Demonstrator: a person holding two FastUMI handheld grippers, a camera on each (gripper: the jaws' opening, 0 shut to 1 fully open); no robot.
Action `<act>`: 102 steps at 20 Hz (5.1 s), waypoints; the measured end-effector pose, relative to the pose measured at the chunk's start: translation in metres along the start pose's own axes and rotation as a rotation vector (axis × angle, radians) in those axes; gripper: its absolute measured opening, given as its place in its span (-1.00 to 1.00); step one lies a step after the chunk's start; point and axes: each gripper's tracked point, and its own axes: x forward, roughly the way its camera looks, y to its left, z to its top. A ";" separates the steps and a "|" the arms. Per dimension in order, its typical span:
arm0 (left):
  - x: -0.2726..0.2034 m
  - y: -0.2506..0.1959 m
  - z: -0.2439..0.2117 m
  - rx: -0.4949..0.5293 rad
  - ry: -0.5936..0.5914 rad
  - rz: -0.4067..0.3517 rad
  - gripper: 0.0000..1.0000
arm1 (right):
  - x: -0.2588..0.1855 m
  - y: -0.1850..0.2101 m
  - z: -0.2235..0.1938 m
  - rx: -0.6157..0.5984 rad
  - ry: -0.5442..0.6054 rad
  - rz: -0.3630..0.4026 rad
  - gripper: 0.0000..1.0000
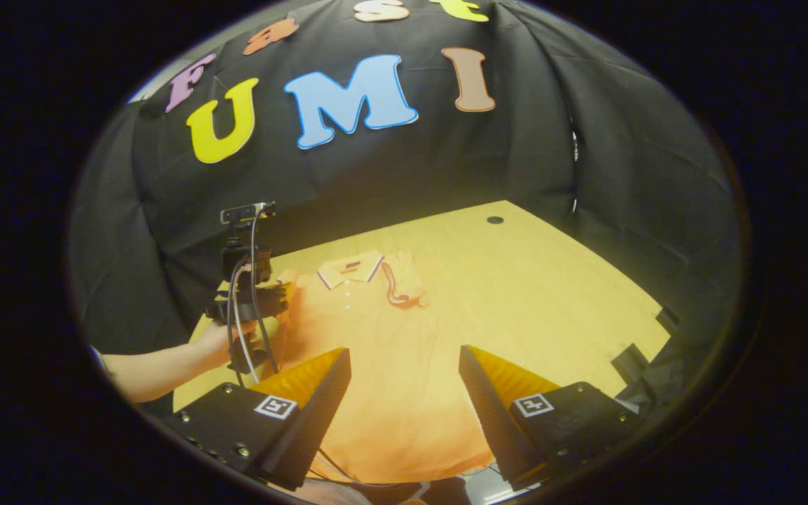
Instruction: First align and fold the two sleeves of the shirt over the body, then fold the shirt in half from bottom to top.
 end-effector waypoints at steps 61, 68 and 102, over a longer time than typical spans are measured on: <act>-0.371 -0.069 -0.263 -0.138 0.206 0.002 0.66 | 0.010 -0.071 -0.196 -0.297 0.339 0.078 0.46; -0.368 -0.088 -0.259 -0.119 0.202 0.000 -0.51 | 0.009 -0.071 -0.195 -0.242 0.349 0.116 -0.37; -0.157 -0.014 0.044 -0.236 -0.074 -0.034 -0.88 | 0.164 0.017 0.107 -0.156 0.030 0.181 -0.99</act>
